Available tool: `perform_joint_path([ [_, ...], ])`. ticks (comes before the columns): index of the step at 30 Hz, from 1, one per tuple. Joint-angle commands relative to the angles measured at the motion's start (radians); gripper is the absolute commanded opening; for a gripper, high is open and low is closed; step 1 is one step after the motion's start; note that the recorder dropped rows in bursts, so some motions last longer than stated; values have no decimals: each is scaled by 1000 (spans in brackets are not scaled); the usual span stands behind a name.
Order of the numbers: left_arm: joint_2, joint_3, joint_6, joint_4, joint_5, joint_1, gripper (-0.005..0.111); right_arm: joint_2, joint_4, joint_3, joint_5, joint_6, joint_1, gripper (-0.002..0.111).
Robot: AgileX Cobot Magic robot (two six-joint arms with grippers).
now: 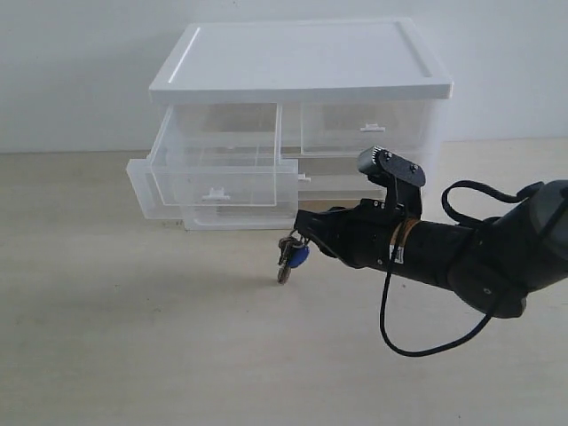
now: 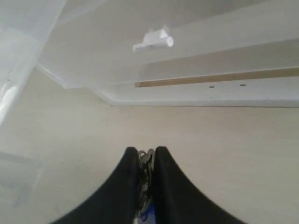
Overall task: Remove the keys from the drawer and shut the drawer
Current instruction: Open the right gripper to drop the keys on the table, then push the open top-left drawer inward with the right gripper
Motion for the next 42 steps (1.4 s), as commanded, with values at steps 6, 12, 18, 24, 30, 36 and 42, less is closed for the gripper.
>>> perform_joint_path([
  [6, -3, 4, -1, -1, -4, 2, 4, -3, -52, -8, 30, 8, -7, 58],
  [12, -3, 4, -1, -1, -4, 2, 4, -20, -93, -8, 57, -4, -7, 61],
  [18, -3, 4, -1, -1, -4, 2, 4, -163, -115, -8, 342, -159, -7, 21],
  [24, -3, 4, -1, -1, -4, 2, 4, -335, -169, 2, 601, -194, 11, 0],
  [30, -3, 4, -1, -1, -4, 2, 4, -417, -219, 47, 559, -194, 148, 0],
  [36, -3, 4, -1, -1, -4, 2, 4, -374, -209, 27, 377, -194, 216, 0],
  [42, -3, 4, -1, -1, -4, 2, 4, -258, -170, -93, 395, -196, 216, 0],
])
